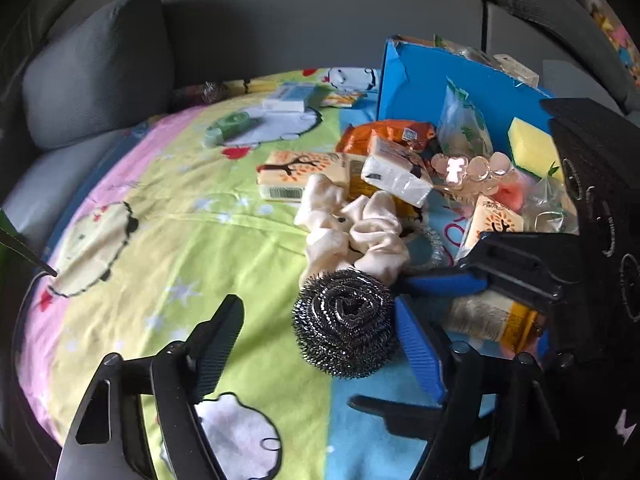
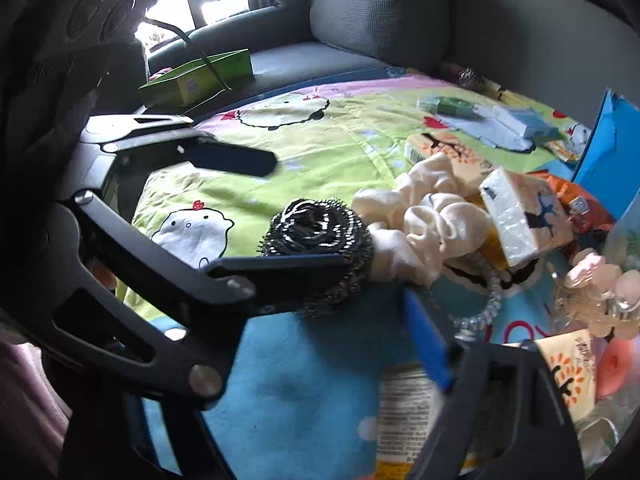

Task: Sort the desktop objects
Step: 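Grasp the silver steel wool scrubber with the left gripper and lift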

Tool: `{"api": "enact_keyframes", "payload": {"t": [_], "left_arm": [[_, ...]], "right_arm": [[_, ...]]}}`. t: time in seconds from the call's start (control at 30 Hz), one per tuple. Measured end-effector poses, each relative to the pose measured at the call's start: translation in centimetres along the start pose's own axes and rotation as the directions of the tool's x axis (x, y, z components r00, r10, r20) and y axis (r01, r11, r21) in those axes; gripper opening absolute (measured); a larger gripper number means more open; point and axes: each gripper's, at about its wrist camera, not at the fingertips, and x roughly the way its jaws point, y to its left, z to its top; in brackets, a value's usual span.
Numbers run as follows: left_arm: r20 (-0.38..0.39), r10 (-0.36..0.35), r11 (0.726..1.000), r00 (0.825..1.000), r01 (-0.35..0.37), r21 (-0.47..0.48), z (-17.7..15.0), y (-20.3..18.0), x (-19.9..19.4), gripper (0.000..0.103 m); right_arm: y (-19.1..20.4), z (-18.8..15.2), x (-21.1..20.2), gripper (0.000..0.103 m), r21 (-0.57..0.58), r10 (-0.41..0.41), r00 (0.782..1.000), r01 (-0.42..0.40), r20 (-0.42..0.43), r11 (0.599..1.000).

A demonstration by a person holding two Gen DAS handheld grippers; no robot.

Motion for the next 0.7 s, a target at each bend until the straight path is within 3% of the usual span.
{"api": "enact_keyframes", "payload": {"t": [0.13,0.17,0.2,0.27,0.5,0.63,0.7], "left_arm": [[-0.018,-0.034,0.999,0.999,0.033,-0.037,-0.1,0.3,0.3,0.076],[-0.022,-0.040,0.998,0.999,0.039,-0.041,-0.2,0.4,0.3,0.074],[-0.025,-0.049,0.998,0.998,0.048,-0.042,-0.2,0.3,0.3,0.072],[-0.027,-0.066,0.997,0.997,0.065,-0.042,-0.4,0.2,0.3,0.065],[-0.029,-0.093,0.994,0.995,0.091,-0.052,-0.2,0.7,0.4,0.064],[-0.039,-0.147,0.988,0.988,0.144,-0.060,-0.1,1.1,0.8,0.056],[-0.026,-0.139,0.989,0.990,0.137,-0.056,-0.1,1.2,0.6,0.056]], "right_arm": [[-0.3,0.0,0.2,0.060,0.015,0.011,1.000,-0.011,-0.008,1.000],[-0.2,0.0,0.2,0.051,0.015,0.025,1.000,-0.025,-0.007,1.000],[-0.1,0.0,0.3,0.047,0.013,0.027,1.000,-0.027,-0.010,1.000],[0.0,0.0,0.5,0.046,0.011,0.022,1.000,-0.022,-0.014,1.000],[-0.2,0.4,0.9,0.048,0.042,0.027,0.999,-0.026,-0.022,0.999],[0.1,0.7,1.2,0.049,0.038,0.016,0.999,-0.015,-0.028,0.999],[0.2,0.8,1.3,0.041,0.043,0.009,1.000,-0.008,-0.022,0.999]]}}
